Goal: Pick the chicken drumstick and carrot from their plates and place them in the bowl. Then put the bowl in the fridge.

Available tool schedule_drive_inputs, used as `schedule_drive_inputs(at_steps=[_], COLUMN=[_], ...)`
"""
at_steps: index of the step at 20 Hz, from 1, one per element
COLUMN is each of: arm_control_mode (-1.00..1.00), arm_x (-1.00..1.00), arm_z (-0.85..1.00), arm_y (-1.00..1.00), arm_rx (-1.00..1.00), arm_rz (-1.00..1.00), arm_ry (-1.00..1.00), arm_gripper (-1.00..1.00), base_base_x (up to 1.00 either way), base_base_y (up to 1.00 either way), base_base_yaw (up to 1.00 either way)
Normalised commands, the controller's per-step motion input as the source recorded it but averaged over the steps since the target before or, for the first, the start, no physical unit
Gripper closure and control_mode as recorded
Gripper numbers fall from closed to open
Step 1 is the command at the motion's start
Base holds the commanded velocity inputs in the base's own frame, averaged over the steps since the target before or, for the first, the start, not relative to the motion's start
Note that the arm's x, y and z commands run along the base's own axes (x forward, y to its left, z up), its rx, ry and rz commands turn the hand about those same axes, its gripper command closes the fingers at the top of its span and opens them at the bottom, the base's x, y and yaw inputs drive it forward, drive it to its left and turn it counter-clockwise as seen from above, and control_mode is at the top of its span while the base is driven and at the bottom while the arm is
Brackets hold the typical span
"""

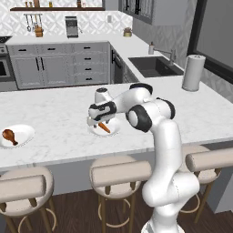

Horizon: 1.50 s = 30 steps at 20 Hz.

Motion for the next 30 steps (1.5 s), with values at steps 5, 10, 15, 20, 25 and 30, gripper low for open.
schedule_drive_inputs(at_steps=[5, 10, 15, 20, 25, 30], arm_control_mode=[-1.0, -1.0, -1.0, -1.0, -1.0, -1.0], arm_x=[0.22, 0.11, 0.0, 0.0, -0.05, -0.27], arm_z=[-0.27, -0.24, -0.14, 0.03, 0.72, 1.0], arm_y=[0.0, 0.0, -0.25, -0.55, -0.77, -0.93], arm_rx=[0.0, -0.02, -0.01, 0.0, 0.0, 0.0], arm_rz=[0.0, 0.0, -0.01, -0.03, -0.04, -0.03], arm_ry=[0.01, 0.0, 0.0, 0.0, 0.0, 0.0], arm_gripper=[-1.0, 1.0, 1.0, 1.0, 1.0, 1.0], base_base_x=[0.0, 0.0, 0.0, 0.0, 0.0, 0.0], base_base_y=[0.0, 0.0, 0.0, 0.0, 0.0, 0.0], base_base_yaw=[0.0, 0.0, 0.0, 0.0, 0.0, 0.0])
